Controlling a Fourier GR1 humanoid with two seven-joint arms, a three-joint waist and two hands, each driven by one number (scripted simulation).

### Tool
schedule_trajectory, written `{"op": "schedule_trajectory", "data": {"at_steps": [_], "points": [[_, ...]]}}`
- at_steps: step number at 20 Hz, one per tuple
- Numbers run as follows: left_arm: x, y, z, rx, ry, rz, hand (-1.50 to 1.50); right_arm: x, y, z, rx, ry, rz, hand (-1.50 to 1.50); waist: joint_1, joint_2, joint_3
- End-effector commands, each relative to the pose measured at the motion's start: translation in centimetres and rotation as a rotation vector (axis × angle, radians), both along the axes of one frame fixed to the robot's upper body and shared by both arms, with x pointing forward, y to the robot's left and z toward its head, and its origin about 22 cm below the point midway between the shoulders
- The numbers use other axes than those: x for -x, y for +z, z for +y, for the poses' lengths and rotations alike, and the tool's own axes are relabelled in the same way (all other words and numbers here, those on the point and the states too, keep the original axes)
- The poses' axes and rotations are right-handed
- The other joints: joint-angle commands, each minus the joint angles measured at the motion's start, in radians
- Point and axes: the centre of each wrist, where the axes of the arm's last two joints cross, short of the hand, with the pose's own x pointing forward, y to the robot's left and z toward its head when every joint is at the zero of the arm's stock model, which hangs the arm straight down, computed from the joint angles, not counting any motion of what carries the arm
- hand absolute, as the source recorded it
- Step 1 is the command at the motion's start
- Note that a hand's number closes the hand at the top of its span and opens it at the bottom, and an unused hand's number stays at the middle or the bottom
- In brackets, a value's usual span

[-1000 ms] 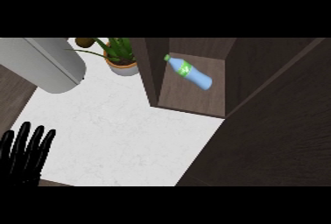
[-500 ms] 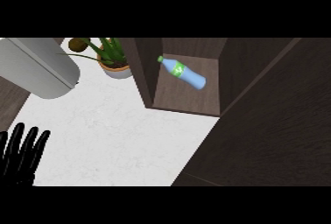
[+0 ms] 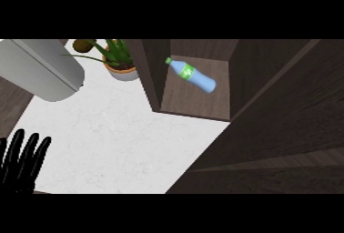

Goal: Pick up the bottled water, place it into the cabinet and close the cabinet

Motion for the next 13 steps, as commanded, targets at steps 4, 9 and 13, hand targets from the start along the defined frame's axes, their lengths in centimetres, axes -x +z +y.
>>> {"op": "schedule_trajectory", "data": {"at_steps": [4, 9, 13], "points": [[-0.1, -0.4, -0.7, 0.033, -0.024, 0.009, -1.50, -7.8, 0.7, 3.5, -0.028, -0.196, 0.088, 1.50, 0.017, -0.002, 0.005], [-0.3, -0.5, 0.3, 0.011, -0.001, 0.001, -1.50, -13.1, 3.9, 6.6, -0.045, -0.249, 0.113, 1.50, 0.007, -0.014, 0.007], [-0.5, -1.1, 0.4, 0.014, -0.013, 0.023, -1.50, -17.3, 4.9, 8.3, -0.036, -0.260, 0.156, 1.50, -0.012, -0.012, 0.008]]}}
